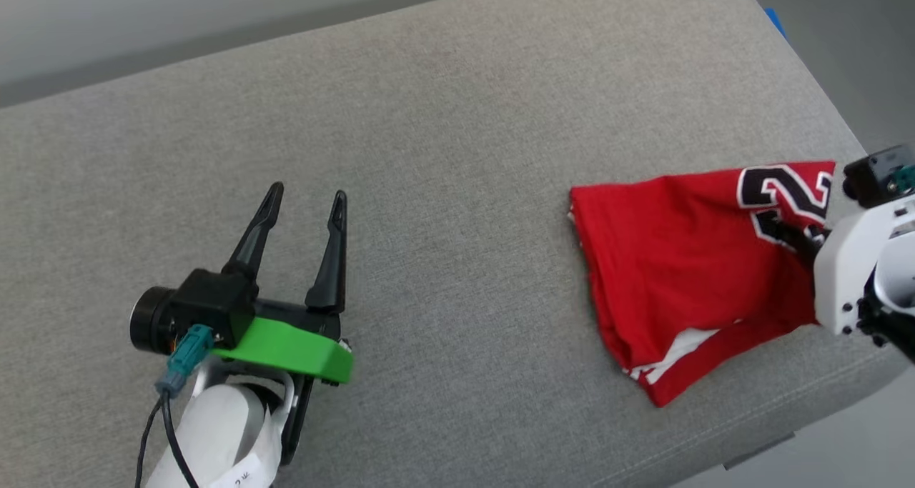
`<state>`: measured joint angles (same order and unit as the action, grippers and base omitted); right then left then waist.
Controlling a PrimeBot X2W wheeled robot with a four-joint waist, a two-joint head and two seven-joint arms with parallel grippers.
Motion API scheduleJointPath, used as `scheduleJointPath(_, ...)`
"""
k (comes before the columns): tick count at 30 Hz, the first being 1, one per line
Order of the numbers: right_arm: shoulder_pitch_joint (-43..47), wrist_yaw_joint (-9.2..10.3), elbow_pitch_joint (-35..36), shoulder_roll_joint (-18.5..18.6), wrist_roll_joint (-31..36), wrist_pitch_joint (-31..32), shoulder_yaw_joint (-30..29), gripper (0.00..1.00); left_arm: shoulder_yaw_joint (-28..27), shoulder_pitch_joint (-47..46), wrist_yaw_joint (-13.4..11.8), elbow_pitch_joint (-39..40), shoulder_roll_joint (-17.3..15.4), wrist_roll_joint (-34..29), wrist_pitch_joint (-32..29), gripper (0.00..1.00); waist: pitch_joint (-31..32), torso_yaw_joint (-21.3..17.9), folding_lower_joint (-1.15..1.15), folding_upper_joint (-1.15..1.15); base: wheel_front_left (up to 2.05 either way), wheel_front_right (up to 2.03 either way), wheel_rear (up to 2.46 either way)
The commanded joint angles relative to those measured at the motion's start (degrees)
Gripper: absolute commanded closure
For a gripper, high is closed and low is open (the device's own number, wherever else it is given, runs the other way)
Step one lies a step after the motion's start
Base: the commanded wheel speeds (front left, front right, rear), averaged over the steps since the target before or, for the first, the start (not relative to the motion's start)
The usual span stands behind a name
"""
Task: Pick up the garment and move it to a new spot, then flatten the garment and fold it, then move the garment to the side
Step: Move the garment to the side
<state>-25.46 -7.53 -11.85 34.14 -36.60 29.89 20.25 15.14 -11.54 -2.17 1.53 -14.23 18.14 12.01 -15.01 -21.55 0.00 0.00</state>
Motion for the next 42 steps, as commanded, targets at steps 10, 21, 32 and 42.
scheduleJointPath(10,-14.8,0.04,-17.9,4.6,4.0,-11.1,-1.4,1.00,3.8,-10.7,3.1,4.5,-1.2,-3.6,-2.5,0.00,-16.0,2.9,0.00,0.00,0.00,0.00,0.00)
scheduleJointPath(21,-26.5,0.04,-35.0,5.1,13.0,-22.4,-11.0,1.00,5.0,-16.3,3.7,9.1,-2.2,-5.7,-4.4,0.00,-24.6,6.3,0.00,0.00,0.00,0.00,0.00)
scheduleJointPath(32,-31.6,0.04,-49.8,3.1,23.0,-30.2,-21.8,1.00,5.7,-17.7,3.6,10.3,-2.7,-6.1,-4.8,0.00,-27.0,7.1,0.00,0.00,0.00,0.00,0.00)
scheduleJointPath(42,-35.1,0.04,-56.7,3.4,37.5,-37.5,-31.1,0.00,6.4,-17.6,3.5,8.8,-2.5,-5.6,-4.0,0.00,-24.8,7.1,0.00,0.00,0.00,0.00,0.00)
